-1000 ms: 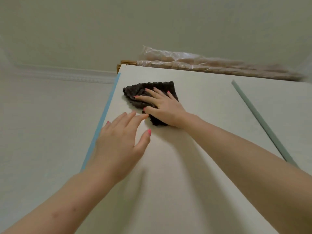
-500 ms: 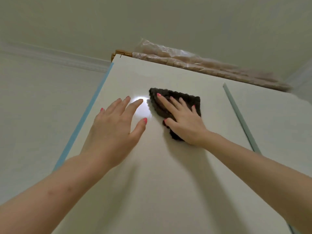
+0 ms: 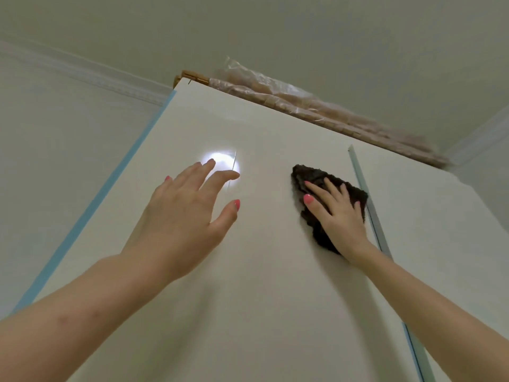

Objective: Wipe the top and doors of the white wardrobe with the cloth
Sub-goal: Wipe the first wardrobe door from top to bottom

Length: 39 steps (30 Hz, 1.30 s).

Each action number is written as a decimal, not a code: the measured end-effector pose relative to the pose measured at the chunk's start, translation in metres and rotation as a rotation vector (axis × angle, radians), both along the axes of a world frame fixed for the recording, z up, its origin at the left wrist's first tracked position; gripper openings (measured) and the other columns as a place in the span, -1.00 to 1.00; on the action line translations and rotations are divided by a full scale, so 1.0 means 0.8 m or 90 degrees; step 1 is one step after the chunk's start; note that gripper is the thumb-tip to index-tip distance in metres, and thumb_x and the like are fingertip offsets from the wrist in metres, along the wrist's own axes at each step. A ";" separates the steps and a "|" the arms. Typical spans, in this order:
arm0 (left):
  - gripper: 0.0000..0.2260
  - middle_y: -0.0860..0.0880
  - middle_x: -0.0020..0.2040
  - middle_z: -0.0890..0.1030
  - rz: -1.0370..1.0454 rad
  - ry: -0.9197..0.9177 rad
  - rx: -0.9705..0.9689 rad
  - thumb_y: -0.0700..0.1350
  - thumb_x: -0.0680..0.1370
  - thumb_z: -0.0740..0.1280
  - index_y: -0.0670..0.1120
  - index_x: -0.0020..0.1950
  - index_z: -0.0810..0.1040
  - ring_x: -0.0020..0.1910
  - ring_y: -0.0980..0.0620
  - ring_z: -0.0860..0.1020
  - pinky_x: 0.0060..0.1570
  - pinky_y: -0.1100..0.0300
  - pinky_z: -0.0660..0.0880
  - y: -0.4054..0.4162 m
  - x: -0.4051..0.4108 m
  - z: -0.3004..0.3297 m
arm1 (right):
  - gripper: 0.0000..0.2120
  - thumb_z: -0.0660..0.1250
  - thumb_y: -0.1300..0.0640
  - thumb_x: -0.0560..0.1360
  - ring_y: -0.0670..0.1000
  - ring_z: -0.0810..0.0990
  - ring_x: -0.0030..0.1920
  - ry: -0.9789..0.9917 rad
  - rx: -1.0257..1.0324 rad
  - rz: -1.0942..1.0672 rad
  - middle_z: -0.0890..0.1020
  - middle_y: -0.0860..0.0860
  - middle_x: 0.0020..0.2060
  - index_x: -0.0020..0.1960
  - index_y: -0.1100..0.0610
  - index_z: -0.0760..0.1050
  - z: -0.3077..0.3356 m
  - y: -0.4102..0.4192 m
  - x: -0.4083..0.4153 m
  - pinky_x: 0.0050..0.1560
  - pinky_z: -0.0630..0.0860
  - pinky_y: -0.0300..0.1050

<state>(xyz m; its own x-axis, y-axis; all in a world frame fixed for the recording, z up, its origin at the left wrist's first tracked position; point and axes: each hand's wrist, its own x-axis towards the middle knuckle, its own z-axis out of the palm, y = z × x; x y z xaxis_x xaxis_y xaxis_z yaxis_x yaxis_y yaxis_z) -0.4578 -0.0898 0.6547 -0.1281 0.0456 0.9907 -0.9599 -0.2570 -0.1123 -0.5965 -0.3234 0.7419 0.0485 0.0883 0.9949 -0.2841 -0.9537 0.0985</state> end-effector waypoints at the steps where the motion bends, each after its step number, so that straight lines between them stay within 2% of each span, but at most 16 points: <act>1: -0.59 0.12 0.52 0.12 -0.011 0.006 0.004 0.17 0.53 0.03 0.24 0.39 0.20 0.49 0.14 0.04 0.43 0.08 -0.01 -0.005 -0.003 -0.002 | -0.51 -0.01 -0.40 0.49 -0.16 -0.16 0.54 0.045 -0.062 0.002 0.08 -0.29 0.52 0.40 -0.41 0.20 -0.017 0.001 0.002 0.48 -0.31 0.03; 4: -0.61 0.14 0.52 0.10 -0.023 -0.001 0.026 0.18 0.52 0.00 0.26 0.36 0.21 0.49 0.16 0.02 0.43 0.10 -0.04 -0.019 -0.011 -0.010 | -0.53 0.03 -0.29 0.50 -0.23 -0.08 0.53 0.124 -0.121 -0.006 0.13 -0.40 0.44 0.41 -0.43 0.15 -0.034 -0.003 -0.014 0.51 -0.22 -0.08; 6: -0.62 0.16 0.51 0.09 -0.036 -0.003 0.036 0.19 0.51 -0.01 0.28 0.32 0.23 0.48 0.18 0.02 0.43 0.12 -0.06 -0.021 -0.014 -0.018 | -0.49 0.04 -0.13 0.49 -0.10 0.09 0.51 0.068 -0.097 -0.062 0.24 -0.22 0.45 0.45 -0.28 0.20 -0.016 -0.013 -0.028 0.53 -0.05 0.05; 8: -0.64 0.19 0.50 0.10 -0.042 0.000 0.042 0.20 0.50 -0.01 0.29 0.28 0.27 0.47 0.21 0.02 0.42 0.16 -0.07 -0.016 -0.011 -0.027 | -0.47 0.05 -0.05 0.49 0.02 0.18 0.47 -0.014 0.000 -0.080 0.28 -0.01 0.43 0.47 -0.14 0.25 -0.001 -0.013 -0.033 0.50 -0.01 0.14; 10: -0.65 0.22 0.49 0.11 -0.050 0.006 0.043 0.21 0.49 -0.01 0.29 0.26 0.29 0.46 0.25 0.01 0.40 0.20 -0.07 -0.007 -0.005 -0.037 | -0.48 0.08 0.02 0.55 0.06 0.12 0.49 -0.074 0.093 0.000 0.19 0.05 0.47 0.51 -0.11 0.18 0.001 -0.006 -0.024 0.51 -0.12 0.19; 13: -0.66 0.26 0.48 0.11 -0.044 0.021 0.044 0.22 0.48 -0.01 0.30 0.24 0.29 0.44 0.28 0.00 0.38 0.23 -0.04 0.010 0.009 -0.051 | -0.40 0.08 0.12 0.58 0.02 -0.12 0.56 -0.061 0.122 0.057 -0.05 0.00 0.57 0.53 -0.26 0.00 -0.036 0.005 -0.009 0.51 -0.28 0.16; 16: -0.67 0.26 0.47 0.13 -0.043 0.029 0.049 0.21 0.49 0.01 0.30 0.24 0.30 0.44 0.29 0.00 0.37 0.25 -0.04 0.023 0.017 -0.059 | -0.37 0.03 -0.02 0.44 -0.17 -0.20 0.54 0.055 -0.014 0.060 -0.07 -0.21 0.55 0.44 -0.45 0.01 -0.121 -0.002 -0.012 0.53 -0.30 0.02; 18: -0.67 0.26 0.47 0.13 -0.044 0.029 0.054 0.21 0.50 0.02 0.29 0.24 0.31 0.44 0.29 0.00 0.37 0.27 -0.05 0.026 0.020 -0.062 | -0.35 0.00 -0.09 0.37 -0.23 -0.18 0.53 0.127 -0.060 0.019 -0.04 -0.27 0.54 0.43 -0.47 0.03 -0.157 -0.012 -0.026 0.52 -0.26 -0.05; 21: -0.67 0.24 0.47 0.17 -0.054 0.032 0.060 0.19 0.50 0.04 0.28 0.25 0.33 0.45 0.28 0.03 0.37 0.25 -0.03 0.026 0.024 -0.066 | -0.39 0.04 -0.05 0.42 -0.17 -0.16 0.54 0.104 0.038 0.010 -0.04 -0.16 0.56 0.42 -0.44 0.03 -0.121 -0.011 -0.043 0.53 -0.22 0.00; 23: -0.69 0.23 0.45 0.21 -0.066 0.034 0.062 0.21 0.52 0.05 0.28 0.23 0.34 0.44 0.27 0.05 0.36 0.25 0.00 0.026 0.026 -0.073 | -0.41 0.10 0.03 0.52 -0.08 -0.17 0.55 0.038 0.156 0.027 -0.05 -0.07 0.57 0.48 -0.32 0.04 -0.083 0.004 -0.040 0.54 -0.22 0.13; 25: -0.70 0.24 0.44 0.22 -0.072 0.030 0.066 0.24 0.52 0.02 0.29 0.22 0.34 0.44 0.28 0.06 0.35 0.25 0.00 0.027 0.029 -0.081 | -0.41 0.11 -0.01 0.53 0.00 -0.17 0.56 -0.011 0.193 0.018 -0.04 -0.05 0.58 0.53 -0.23 0.05 -0.071 0.021 -0.022 0.52 -0.25 0.20; 27: -0.66 0.25 0.44 0.22 -0.082 0.038 0.068 0.23 0.47 0.02 0.30 0.22 0.34 0.45 0.28 0.05 0.36 0.24 -0.01 0.030 0.032 -0.086 | -0.42 0.08 -0.19 0.50 -0.02 -0.18 0.56 0.010 0.102 -0.022 0.00 -0.12 0.57 0.50 -0.28 0.07 -0.096 0.044 0.011 0.52 -0.28 0.16; 29: -0.68 0.24 0.45 0.22 -0.097 0.052 0.066 0.24 0.49 0.02 0.30 0.21 0.34 0.46 0.27 0.05 0.41 0.19 0.01 0.034 0.035 -0.089 | -0.46 -0.01 -0.36 0.50 -0.05 -0.16 0.56 0.104 -0.087 -0.051 0.01 -0.20 0.55 0.46 -0.39 0.06 -0.141 0.070 0.045 0.53 -0.25 0.10; 32: -0.69 0.23 0.46 0.21 -0.109 0.056 0.073 0.20 0.51 0.05 0.29 0.23 0.35 0.46 0.26 0.03 0.45 0.14 0.01 0.039 0.038 -0.090 | -0.54 -0.06 -0.32 0.57 -0.05 -0.10 0.57 0.233 -0.293 -0.106 0.04 -0.24 0.55 0.47 -0.39 0.07 -0.162 0.082 0.061 0.53 -0.18 0.07; 36: -0.65 0.27 0.46 0.18 -0.098 0.049 0.088 0.19 0.49 0.04 0.30 0.26 0.32 0.46 0.29 -0.01 0.45 0.18 -0.06 0.046 0.038 -0.089 | -0.61 0.01 -0.27 0.59 -0.18 -0.16 0.54 0.175 -0.150 -0.064 0.01 -0.32 0.53 0.39 -0.49 0.03 -0.097 0.099 0.057 0.54 -0.21 0.04; 39: -0.68 0.29 0.45 0.17 -0.092 0.051 0.084 0.23 0.53 0.01 0.32 0.27 0.31 0.46 0.30 -0.02 0.43 0.22 -0.08 0.052 0.042 -0.090 | -0.59 0.05 -0.20 0.61 -0.07 -0.13 0.56 0.032 0.016 -0.032 0.03 -0.20 0.55 0.43 -0.42 0.07 -0.065 0.125 0.088 0.53 -0.25 0.10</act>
<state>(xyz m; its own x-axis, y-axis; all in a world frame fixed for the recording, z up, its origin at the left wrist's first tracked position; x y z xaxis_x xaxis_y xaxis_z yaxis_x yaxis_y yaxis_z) -0.4239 -0.0481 0.5825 -0.0503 -0.0725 0.9961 -0.9929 -0.1041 -0.0577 -0.5263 -0.2232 0.6896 0.1016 0.0599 0.9930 -0.3264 -0.9409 0.0902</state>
